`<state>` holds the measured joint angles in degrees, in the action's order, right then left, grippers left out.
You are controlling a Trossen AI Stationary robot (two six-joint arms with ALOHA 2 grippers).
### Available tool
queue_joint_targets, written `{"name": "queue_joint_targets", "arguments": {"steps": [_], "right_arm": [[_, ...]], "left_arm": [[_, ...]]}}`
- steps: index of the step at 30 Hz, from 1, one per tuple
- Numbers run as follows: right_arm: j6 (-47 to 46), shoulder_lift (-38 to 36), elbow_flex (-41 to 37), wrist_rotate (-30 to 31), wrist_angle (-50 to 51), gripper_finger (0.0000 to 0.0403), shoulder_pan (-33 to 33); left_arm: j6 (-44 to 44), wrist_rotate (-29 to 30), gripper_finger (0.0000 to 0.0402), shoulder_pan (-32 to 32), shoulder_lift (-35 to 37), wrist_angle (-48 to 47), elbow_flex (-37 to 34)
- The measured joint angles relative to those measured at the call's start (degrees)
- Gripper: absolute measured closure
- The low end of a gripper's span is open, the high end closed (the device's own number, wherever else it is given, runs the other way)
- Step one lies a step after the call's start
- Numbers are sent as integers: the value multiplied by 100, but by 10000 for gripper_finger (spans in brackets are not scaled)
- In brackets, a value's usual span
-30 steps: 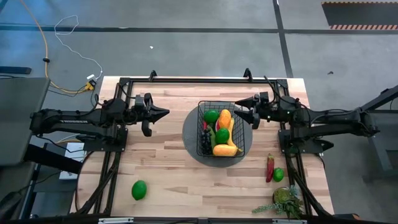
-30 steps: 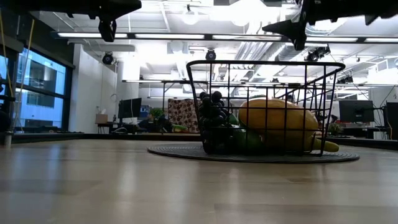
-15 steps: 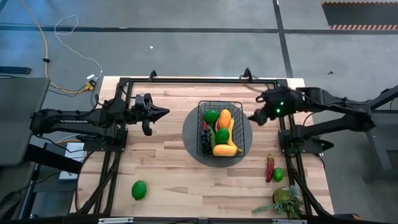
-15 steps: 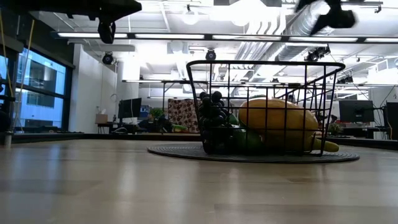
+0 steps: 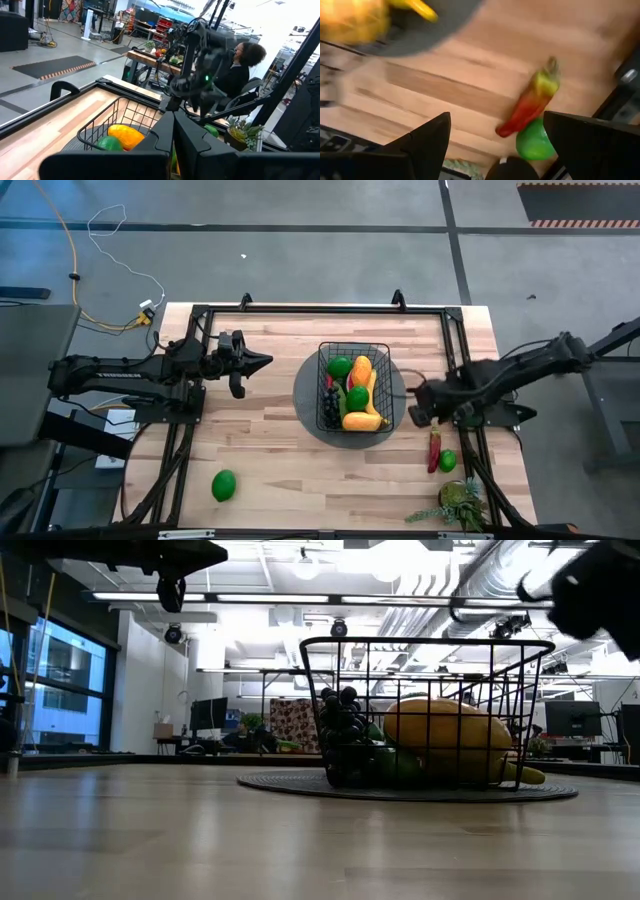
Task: Build produce basket
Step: Put the red chili pepper into the black wire basket
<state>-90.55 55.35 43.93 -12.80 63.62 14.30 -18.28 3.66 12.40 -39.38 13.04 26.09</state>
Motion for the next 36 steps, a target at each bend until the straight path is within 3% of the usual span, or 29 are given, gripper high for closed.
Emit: {"name": "queue_joint_targets", "arguments": {"steps": [7,13,19,27,36], "right_arm": [[-1668,0,-944,-264,-613,105,871],[-2583,0,-1310,71,-867,105,1304],[-2918,18,-1572,221,-962,105,1474],[-3247,20,-2163,321,-1876,105,1553],[-3247,17,-2237,371,-1790,114,1550]], "left_arm": [[44,0,401,-2,0,2,0],[42,0,401,-2,0,4,0],[39,7,401,-1,0,4,0],[35,34,401,-2,0,6,0],[5,107,401,0,2,7,0]]}}
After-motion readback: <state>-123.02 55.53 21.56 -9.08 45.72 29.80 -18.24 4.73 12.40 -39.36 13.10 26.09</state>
